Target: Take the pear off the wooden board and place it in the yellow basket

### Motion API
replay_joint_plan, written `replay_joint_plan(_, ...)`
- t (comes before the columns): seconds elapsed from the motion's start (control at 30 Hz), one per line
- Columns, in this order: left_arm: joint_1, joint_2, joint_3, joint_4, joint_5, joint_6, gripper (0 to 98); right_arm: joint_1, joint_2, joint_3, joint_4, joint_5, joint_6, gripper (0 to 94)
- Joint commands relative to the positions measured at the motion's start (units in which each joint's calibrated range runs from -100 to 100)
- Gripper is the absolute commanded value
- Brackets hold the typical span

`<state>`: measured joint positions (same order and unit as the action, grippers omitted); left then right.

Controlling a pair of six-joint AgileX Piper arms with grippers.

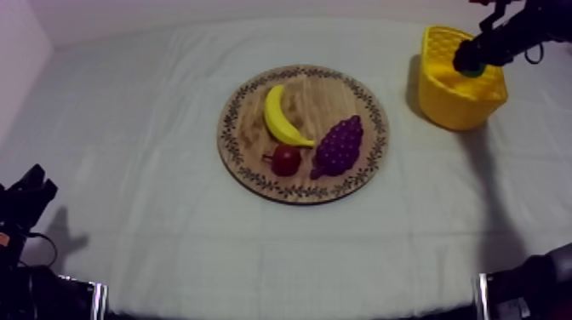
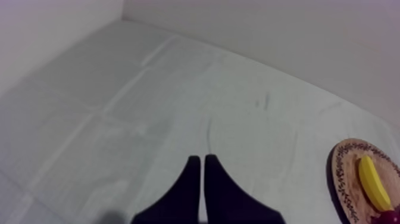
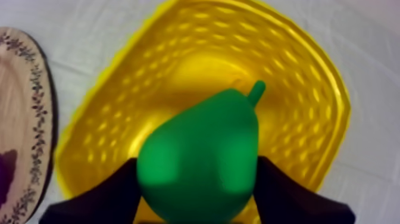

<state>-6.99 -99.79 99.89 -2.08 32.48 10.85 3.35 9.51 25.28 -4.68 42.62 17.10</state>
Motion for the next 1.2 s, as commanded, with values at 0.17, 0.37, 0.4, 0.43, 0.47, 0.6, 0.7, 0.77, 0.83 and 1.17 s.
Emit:
replay_joint_plan(0.17, 0.0, 0.0, 0.0, 0.00, 0.0, 0.0, 0.1, 0.6, 8.5, -4.6, -0.1, -0.6, -0.2, 51.6)
replay_joint_plan(0.37, 0.0, 0.0, 0.0, 0.00, 0.0, 0.0, 0.1, 0.8, 14.5, -9.0, 0.7, -0.7, -1.0, 53.5)
replay_joint_plan(0.4, 0.0, 0.0, 0.0, 0.00, 0.0, 0.0, 0.1, 0.9, 15.1, -9.5, 0.8, -0.8, -1.1, 54.9)
replay_joint_plan(0.43, 0.0, 0.0, 0.0, 0.00, 0.0, 0.0, 0.1, 0.9, 15.6, -10.0, 0.9, -0.8, -1.2, 56.6)
replay_joint_plan(0.47, 0.0, 0.0, 0.0, 0.00, 0.0, 0.0, 0.1, 1.0, 16.0, -10.3, 1.0, -0.8, -1.2, 58.4)
replay_joint_plan(0.6, 0.0, 0.0, 0.0, 0.00, 0.0, 0.0, 0.1, 1.1, 16.6, -11.0, 1.3, -1.1, -1.4, 66.1)
replay_joint_plan(0.7, 0.0, 0.0, 0.0, 0.00, 0.0, 0.0, 0.1, 1.0, 16.2, -10.6, 1.3, -1.4, -1.5, 68.8)
replay_joint_plan(0.77, 0.0, 0.0, 0.0, 0.00, 0.0, 0.0, 0.1, 0.9, 15.4, -10.0, 1.2, -1.5, -1.4, 68.7)
replay_joint_plan(0.83, 0.0, 0.0, 0.0, 0.00, 0.0, 0.0, 0.1, 0.8, 14.0, -8.8, 0.8, -1.9, -1.3, 62.3)
replay_joint_plan(1.17, 0.0, 0.0, 0.0, 0.00, 0.0, 0.0, 0.1, 0.5, -4.1, 6.2, -0.9, -6.9, -1.8, 6.1)
